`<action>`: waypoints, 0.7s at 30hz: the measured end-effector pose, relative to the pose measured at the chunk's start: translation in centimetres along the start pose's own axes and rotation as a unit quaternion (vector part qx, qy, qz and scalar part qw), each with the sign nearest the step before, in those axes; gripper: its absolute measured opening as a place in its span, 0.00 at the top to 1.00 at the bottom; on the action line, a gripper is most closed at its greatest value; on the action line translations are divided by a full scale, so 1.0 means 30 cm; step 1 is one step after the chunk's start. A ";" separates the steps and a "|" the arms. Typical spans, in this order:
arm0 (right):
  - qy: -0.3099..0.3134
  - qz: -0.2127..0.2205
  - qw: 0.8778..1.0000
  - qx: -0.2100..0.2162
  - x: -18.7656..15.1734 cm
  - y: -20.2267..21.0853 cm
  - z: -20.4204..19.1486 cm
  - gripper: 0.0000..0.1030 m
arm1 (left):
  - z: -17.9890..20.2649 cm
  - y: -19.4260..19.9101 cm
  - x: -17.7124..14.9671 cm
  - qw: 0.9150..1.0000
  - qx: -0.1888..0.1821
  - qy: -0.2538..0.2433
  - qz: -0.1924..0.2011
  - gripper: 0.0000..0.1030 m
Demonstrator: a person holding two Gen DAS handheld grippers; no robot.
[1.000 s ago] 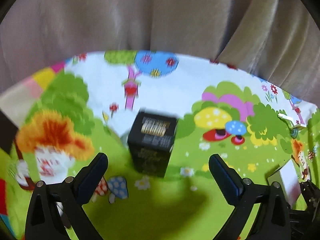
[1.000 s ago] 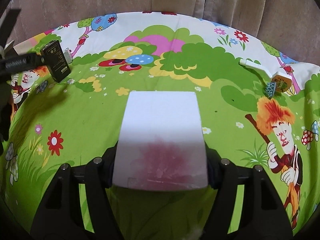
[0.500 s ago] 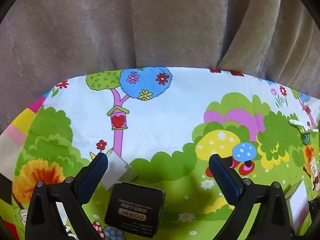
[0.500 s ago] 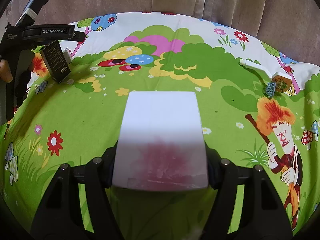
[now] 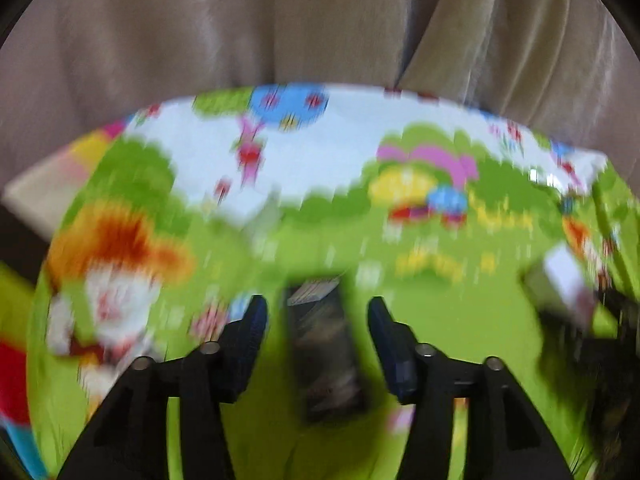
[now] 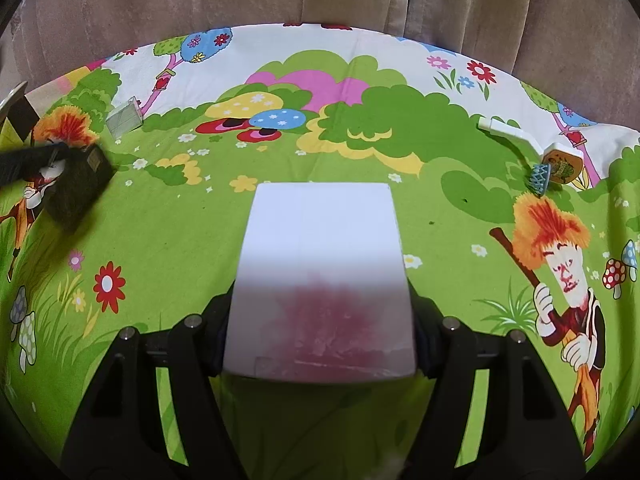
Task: Organize rigid objects
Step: 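Grasp the black DORMI box with the left tool while the right tool holds the pink-print box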
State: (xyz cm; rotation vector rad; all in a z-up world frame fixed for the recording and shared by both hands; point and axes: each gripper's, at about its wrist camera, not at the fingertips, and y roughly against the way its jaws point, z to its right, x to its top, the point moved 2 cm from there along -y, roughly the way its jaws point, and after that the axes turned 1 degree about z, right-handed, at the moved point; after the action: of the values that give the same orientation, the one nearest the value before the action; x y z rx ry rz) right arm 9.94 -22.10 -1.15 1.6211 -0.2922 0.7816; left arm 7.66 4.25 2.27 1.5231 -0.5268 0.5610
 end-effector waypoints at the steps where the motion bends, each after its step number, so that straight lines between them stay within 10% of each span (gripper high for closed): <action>1: 0.000 0.000 1.000 0.000 0.000 0.000 0.000 0.31 | -0.015 0.008 -0.033 1.000 0.001 0.003 -0.004 0.40; 6: 0.000 0.000 1.000 0.000 0.000 0.000 0.000 0.31 | -0.080 0.031 -0.084 0.999 -0.014 0.040 -0.002 0.24; 19: -0.001 -0.002 1.000 -0.001 0.004 -0.007 0.003 0.27 | -0.003 -0.071 -0.106 0.999 0.019 0.023 -0.012 0.23; 21: 0.000 -0.002 1.000 -0.003 0.003 -0.008 0.002 0.28 | -0.014 -0.074 -0.101 0.999 0.022 0.031 -0.006 0.42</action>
State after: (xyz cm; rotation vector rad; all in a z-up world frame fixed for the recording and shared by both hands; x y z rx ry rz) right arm 10.18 -22.09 -1.26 1.6155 -0.2919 0.7777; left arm 6.73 4.70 -1.35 1.5442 -0.4594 0.6116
